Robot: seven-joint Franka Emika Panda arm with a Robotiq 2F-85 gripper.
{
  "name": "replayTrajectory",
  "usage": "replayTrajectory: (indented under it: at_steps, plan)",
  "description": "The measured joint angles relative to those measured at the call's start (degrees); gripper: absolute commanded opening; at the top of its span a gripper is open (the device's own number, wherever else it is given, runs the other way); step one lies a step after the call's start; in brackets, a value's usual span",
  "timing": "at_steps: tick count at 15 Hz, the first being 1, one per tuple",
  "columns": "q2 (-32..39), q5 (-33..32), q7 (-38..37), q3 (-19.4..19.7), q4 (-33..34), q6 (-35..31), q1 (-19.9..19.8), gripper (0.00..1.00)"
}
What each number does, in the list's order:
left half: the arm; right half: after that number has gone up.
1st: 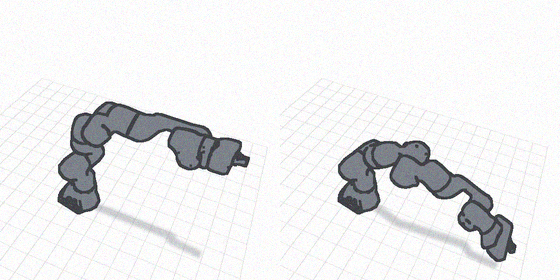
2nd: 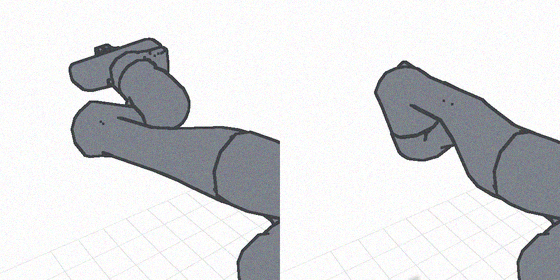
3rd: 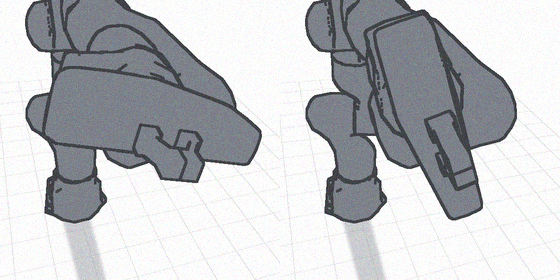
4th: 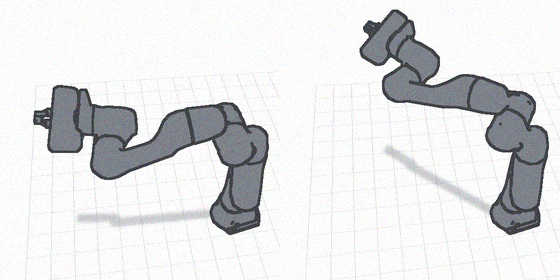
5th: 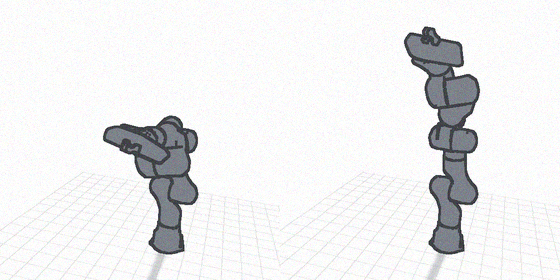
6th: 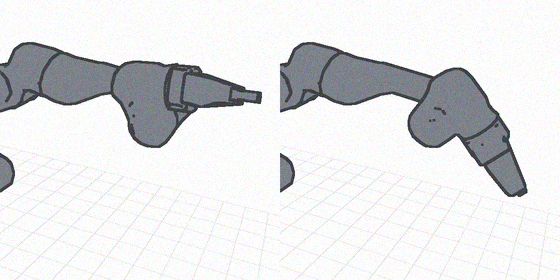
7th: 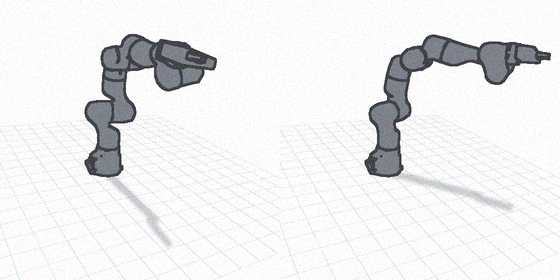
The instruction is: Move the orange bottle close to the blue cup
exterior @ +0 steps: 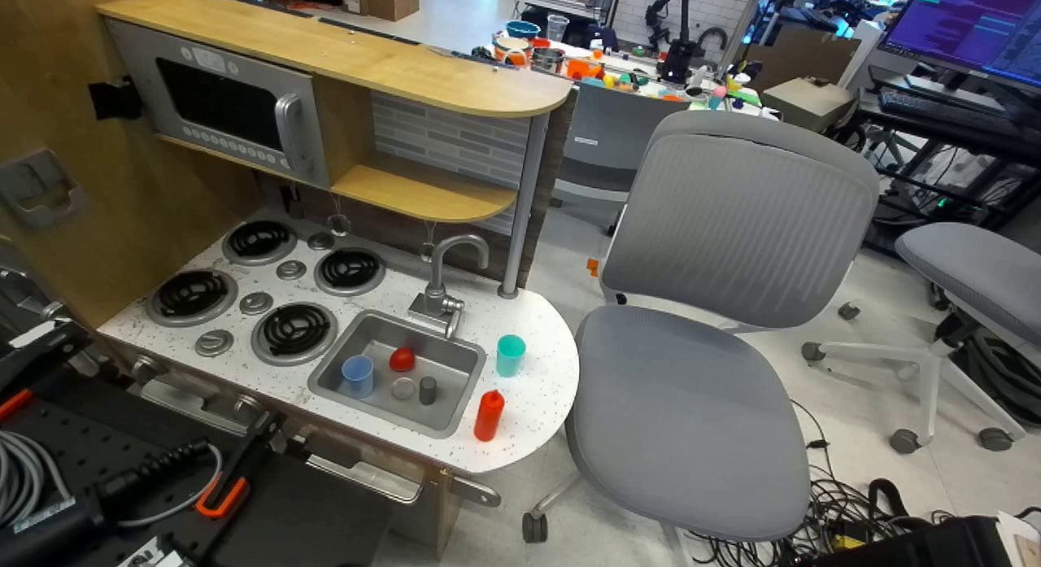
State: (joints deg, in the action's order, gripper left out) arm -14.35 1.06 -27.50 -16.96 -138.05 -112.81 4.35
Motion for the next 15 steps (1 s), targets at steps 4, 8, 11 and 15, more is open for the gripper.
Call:
replayTrajectory:
  at_steps: [4, 8, 11, 15]
  plan:
    - [-0.2, -1.5, 1.4, 0.8, -1.2, -5.5, 0.1, 1.0]
    - [-0.9, -1.9, 10.4, 8.6, -6.5, -15.9, -2.2, 1.0]
    - [-0.5, -2.6, 17.7, 14.0, -10.6, -23.5, -5.5, 1.0]
    - [2.3, -4.4, 26.7, 19.0, -15.1, -33.5, -8.5, 1.0]
